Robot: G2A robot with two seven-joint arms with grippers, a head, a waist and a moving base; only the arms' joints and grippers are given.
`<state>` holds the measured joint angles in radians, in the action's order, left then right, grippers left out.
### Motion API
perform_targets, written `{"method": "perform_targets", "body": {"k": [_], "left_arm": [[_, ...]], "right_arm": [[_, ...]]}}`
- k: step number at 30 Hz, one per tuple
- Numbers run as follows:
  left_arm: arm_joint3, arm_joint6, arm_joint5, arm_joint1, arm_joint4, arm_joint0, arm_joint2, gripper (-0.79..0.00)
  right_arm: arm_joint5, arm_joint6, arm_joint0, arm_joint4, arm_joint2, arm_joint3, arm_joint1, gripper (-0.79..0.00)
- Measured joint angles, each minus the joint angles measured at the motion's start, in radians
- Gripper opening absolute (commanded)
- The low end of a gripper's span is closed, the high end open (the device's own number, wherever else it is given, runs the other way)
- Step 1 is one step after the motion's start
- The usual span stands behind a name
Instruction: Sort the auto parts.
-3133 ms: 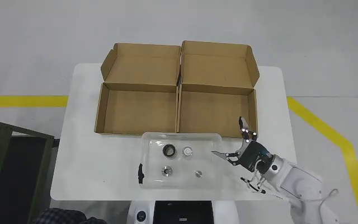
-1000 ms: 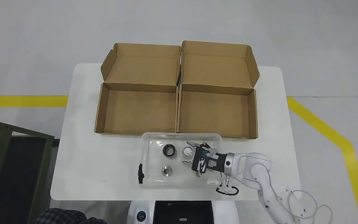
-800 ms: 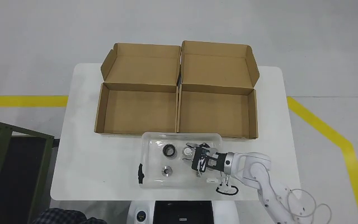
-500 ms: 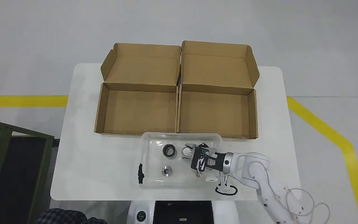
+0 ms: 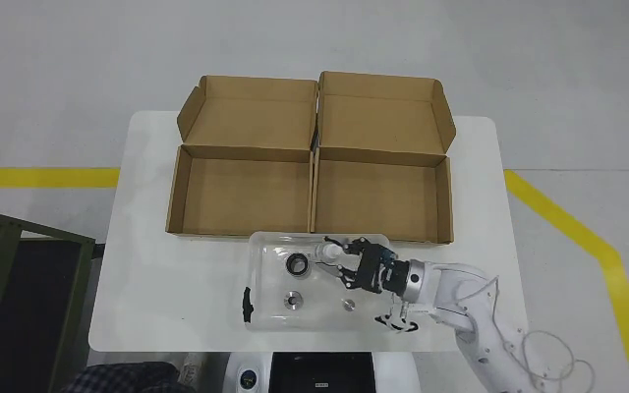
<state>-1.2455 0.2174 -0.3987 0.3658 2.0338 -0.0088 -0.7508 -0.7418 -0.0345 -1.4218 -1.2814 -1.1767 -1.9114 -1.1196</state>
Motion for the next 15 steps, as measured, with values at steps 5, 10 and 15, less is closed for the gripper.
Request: {"method": "perform_targets", "body": {"k": [5, 10, 15], "left_arm": [[0.0, 0.0, 0.0, 0.0, 0.0, 0.0, 0.0, 0.0], [0.0, 0.0, 0.0, 0.0, 0.0, 0.0, 0.0, 0.0], [0.0, 0.0, 0.0, 0.0, 0.0, 0.0, 0.0, 0.0]], "right_arm": [[0.032, 0.068, -0.008, 0.081, -0.052, -0.015, 0.002, -0.785], [0.057, 0.142, -0.016, 0.175, -0.094, -0.018, 0.001, -0.785], [0.044, 0.226, -0.002, 0.366, -0.102, 0.058, -0.006, -0.785]]}}
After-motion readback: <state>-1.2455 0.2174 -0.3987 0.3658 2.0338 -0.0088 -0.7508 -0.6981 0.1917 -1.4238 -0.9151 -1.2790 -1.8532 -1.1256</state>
